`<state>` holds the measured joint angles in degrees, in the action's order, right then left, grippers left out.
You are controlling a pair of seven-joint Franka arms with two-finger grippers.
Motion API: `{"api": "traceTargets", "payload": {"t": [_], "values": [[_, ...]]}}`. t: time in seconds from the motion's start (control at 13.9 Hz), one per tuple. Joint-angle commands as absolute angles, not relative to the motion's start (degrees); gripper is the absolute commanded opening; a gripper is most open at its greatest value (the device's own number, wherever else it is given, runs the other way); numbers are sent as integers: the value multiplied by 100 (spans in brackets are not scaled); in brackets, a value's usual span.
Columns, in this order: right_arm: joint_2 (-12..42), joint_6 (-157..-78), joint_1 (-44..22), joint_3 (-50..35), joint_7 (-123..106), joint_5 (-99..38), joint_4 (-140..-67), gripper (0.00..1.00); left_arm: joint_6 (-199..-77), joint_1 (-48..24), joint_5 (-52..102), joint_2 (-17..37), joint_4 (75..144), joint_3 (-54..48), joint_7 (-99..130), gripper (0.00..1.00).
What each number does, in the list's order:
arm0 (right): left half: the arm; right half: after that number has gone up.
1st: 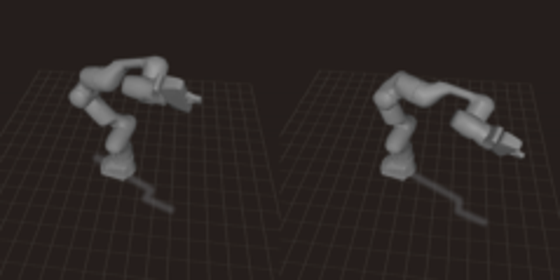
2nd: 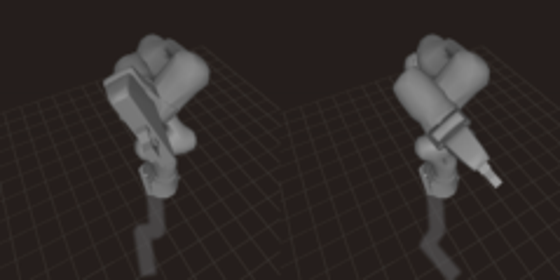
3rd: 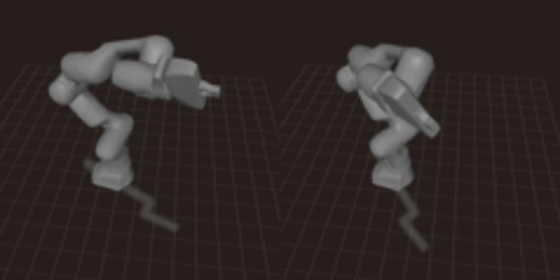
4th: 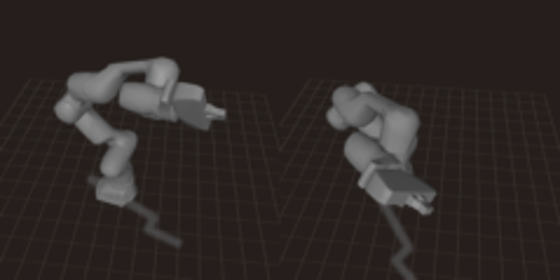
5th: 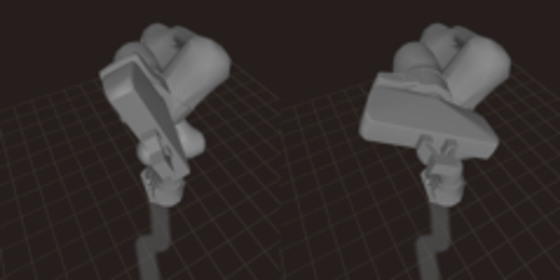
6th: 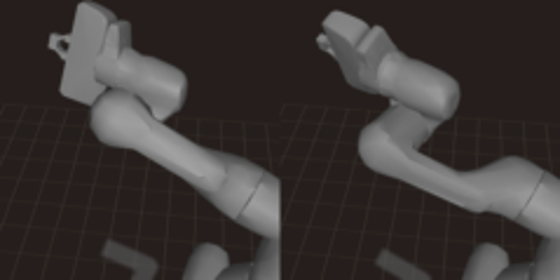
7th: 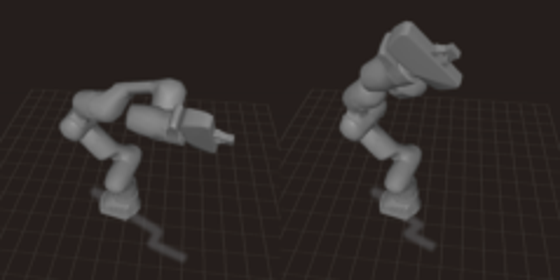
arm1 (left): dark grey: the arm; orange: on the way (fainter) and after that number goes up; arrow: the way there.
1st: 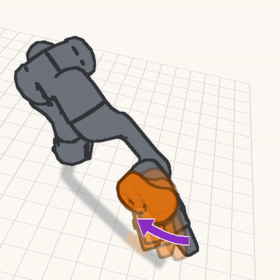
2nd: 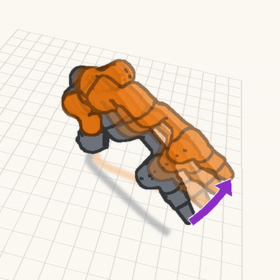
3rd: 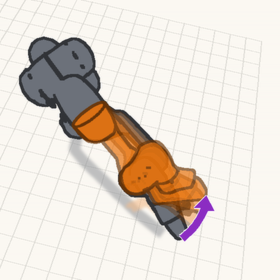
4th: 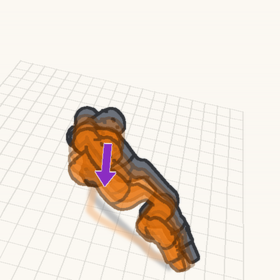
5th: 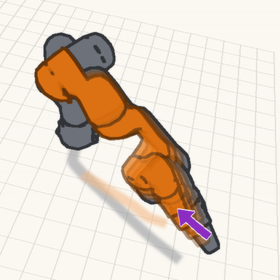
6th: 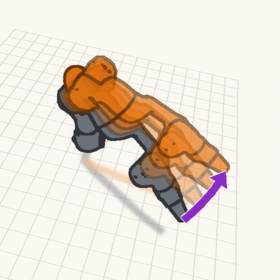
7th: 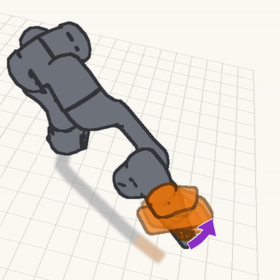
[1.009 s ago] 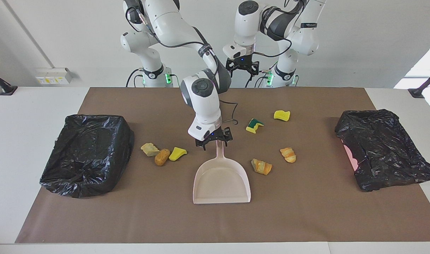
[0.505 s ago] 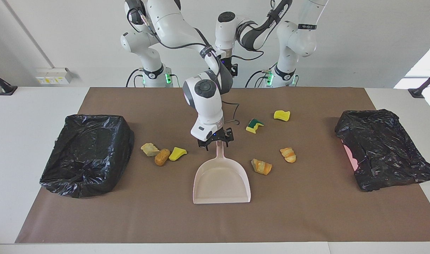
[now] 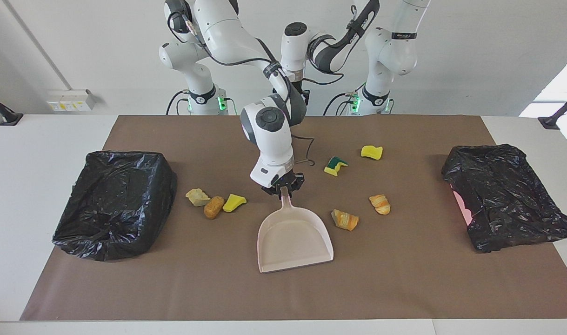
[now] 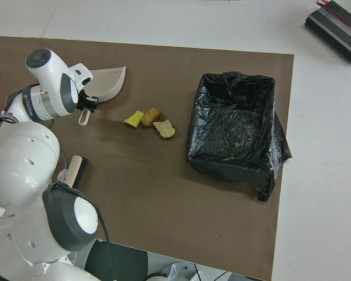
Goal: Sweep and dump trash in bin
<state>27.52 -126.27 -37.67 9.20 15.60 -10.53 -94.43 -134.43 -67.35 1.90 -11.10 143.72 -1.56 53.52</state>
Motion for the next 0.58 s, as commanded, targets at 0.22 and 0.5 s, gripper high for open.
{"api": "traceTargets", "payload": {"t": [0.22, 0.5], "values": [[2611, -12297, -3604, 896, 21, -1160, -9325, 0, -13623, -6829, 220, -624, 14116, -79, 5299, 68], [2260, -11849, -3350, 905, -947, -1151, -9378, 0, -13421, -6829, 220, -536, 13852, -62, 5353, 46]]}}
